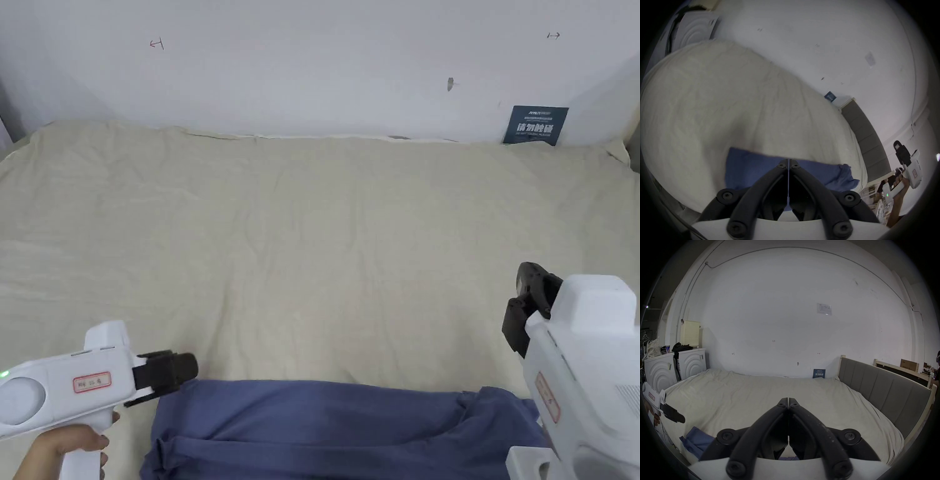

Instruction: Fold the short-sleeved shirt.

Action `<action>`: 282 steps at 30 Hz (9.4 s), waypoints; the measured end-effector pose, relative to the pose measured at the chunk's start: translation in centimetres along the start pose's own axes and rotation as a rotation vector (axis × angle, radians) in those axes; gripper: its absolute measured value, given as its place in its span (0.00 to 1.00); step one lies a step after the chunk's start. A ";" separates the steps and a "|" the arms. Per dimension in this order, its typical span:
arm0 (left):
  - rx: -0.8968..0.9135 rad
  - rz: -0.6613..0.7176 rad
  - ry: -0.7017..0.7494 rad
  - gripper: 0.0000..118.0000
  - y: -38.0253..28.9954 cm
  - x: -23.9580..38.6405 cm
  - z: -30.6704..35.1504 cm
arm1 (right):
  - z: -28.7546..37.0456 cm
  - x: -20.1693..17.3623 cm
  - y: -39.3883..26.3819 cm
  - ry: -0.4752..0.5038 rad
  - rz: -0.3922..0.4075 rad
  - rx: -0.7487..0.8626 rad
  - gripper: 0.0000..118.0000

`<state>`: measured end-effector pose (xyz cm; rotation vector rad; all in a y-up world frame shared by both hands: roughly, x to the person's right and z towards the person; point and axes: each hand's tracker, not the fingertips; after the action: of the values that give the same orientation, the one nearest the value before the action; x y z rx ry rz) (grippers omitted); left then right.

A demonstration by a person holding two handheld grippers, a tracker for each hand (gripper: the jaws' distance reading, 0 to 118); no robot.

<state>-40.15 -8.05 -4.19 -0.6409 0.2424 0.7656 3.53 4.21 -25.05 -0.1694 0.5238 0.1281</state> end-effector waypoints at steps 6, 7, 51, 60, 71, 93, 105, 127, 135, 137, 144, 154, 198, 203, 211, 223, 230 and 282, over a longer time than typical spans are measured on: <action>-0.060 0.122 0.079 0.01 -0.5 -6.6 -0.6 | -0.8 -0.3 -0.8 -0.008 -0.002 -0.032 0.01; -0.058 0.120 0.089 0.01 -1.7 -5.7 -1.0 | -0.9 -0.3 -0.9 -0.009 -0.005 -0.039 0.01; -0.074 -0.092 0.230 0.05 -0.1 1.2 0.7 | -1.4 1.2 -0.9 0.000 -0.052 -0.058 0.02; -0.242 -0.222 0.024 0.05 -3.6 11.5 -7.1 | -0.3 2.1 -1.1 -0.001 -0.060 -0.056 0.02; -0.346 -0.240 0.052 0.63 -7.7 15.2 -14.8 | 0.3 4.6 -1.3 -0.058 -0.064 -0.064 0.02; 0.066 -0.335 0.230 0.01 -7.5 12.8 -6.9 | 0.6 4.5 -1.2 -0.040 -0.083 -0.071 0.02; -0.114 -0.434 0.212 0.01 -14.6 16.0 -15.2 | 0.6 5.4 -1.4 -0.036 -0.085 -0.095 0.02; -0.141 -0.194 -0.104 0.04 -6.4 12.4 -9.0 | 0.6 5.7 -1.4 -0.043 -0.104 -0.097 0.02; -0.223 -0.031 -0.030 0.96 -3.8 5.3 -9.1 | 0.1 4.2 -1.6 -0.018 -0.108 -0.113 0.02; -0.251 -0.013 -0.026 0.97 -3.9 4.1 -9.4 | 0.0 3.8 -1.6 -0.014 -0.099 -0.114 0.02; -0.309 0.011 -0.040 0.44 -5.3 1.3 -12.0 | -0.6 3.5 -1.9 -0.011 -0.084 -0.138 0.02; -0.274 -0.009 0.018 0.10 -6.7 2.9 -12.0 | -0.7 3.9 -1.8 -0.027 -0.084 -0.150 0.02; -0.466 -0.416 -0.058 0.94 -12.8 26.6 -19.5 | 2.7 9.6 -2.1 -0.101 -0.138 -0.114 0.02; -0.306 -0.430 -0.129 0.94 -10.8 27.4 -15.2 | 2.9 9.8 -2.1 -0.105 -0.143 -0.112 0.02; 0.103 -0.529 -0.029 0.16 -8.4 24.9 -9.2 | 3.0 9.1 -1.6 -0.096 -0.139 -0.091 0.02; -0.045 -0.560 0.081 0.00 -13.0 20.9 -15.4 | 3.2 8.6 -1.7 -0.073 -0.127 -0.091 0.02; -0.130 -0.628 -0.017 0.00 -17.6 25.2 -17.1 | 3.8 10.4 -2.5 -0.113 -0.131 -0.112 0.02; 0.773 -0.612 0.313 0.00 1.0 20.8 5.9 | 3.9 3.0 4.5 -0.003 -0.050 0.111 0.02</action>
<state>-26.39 7.94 -8.87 -0.0674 0.5614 -0.0508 7.25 9.61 -23.83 -0.0736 0.5216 0.0500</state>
